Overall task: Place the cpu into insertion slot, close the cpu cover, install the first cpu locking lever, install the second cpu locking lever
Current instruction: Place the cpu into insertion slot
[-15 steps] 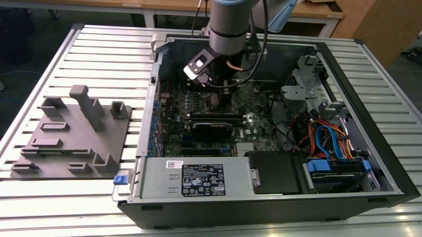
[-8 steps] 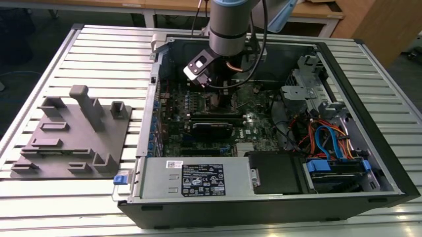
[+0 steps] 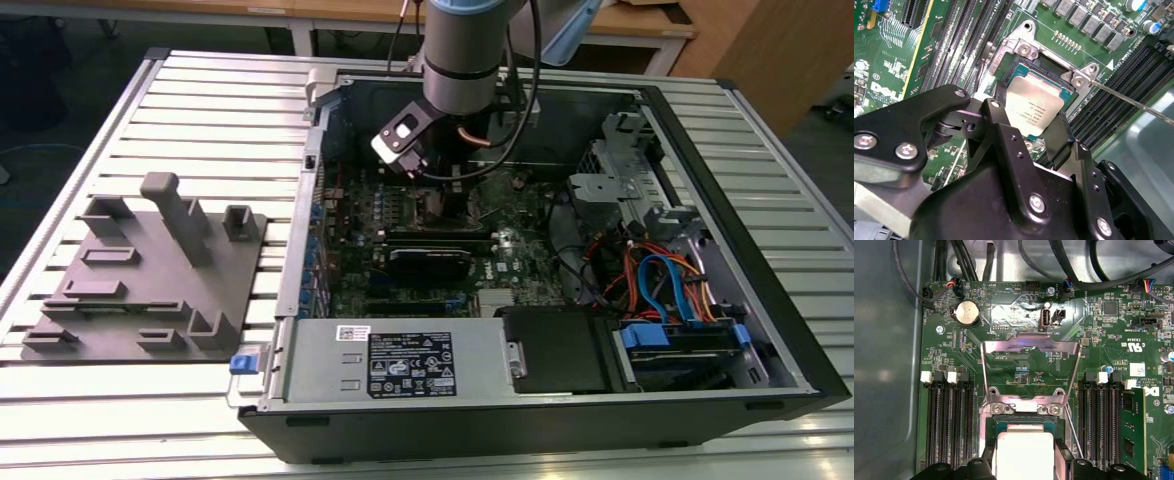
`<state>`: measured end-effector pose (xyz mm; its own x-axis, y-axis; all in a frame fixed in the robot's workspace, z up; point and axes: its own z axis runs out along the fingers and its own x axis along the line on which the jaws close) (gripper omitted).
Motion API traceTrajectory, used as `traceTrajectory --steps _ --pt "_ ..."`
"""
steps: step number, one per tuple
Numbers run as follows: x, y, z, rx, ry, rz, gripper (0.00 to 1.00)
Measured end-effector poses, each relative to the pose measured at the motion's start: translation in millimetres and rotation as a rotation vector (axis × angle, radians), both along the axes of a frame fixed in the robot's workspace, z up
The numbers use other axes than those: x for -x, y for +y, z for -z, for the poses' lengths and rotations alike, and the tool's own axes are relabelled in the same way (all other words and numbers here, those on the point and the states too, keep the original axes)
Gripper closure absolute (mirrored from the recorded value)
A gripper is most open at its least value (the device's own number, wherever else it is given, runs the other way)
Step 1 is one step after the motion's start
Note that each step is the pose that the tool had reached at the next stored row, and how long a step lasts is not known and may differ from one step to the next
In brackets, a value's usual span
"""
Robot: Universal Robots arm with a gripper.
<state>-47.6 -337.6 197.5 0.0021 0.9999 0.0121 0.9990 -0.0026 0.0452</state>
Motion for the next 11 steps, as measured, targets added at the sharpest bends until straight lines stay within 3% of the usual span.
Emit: traceTrajectory --steps 11 --pt "0.0 -0.1 1.8 0.0000 0.0001 0.003 0.46"
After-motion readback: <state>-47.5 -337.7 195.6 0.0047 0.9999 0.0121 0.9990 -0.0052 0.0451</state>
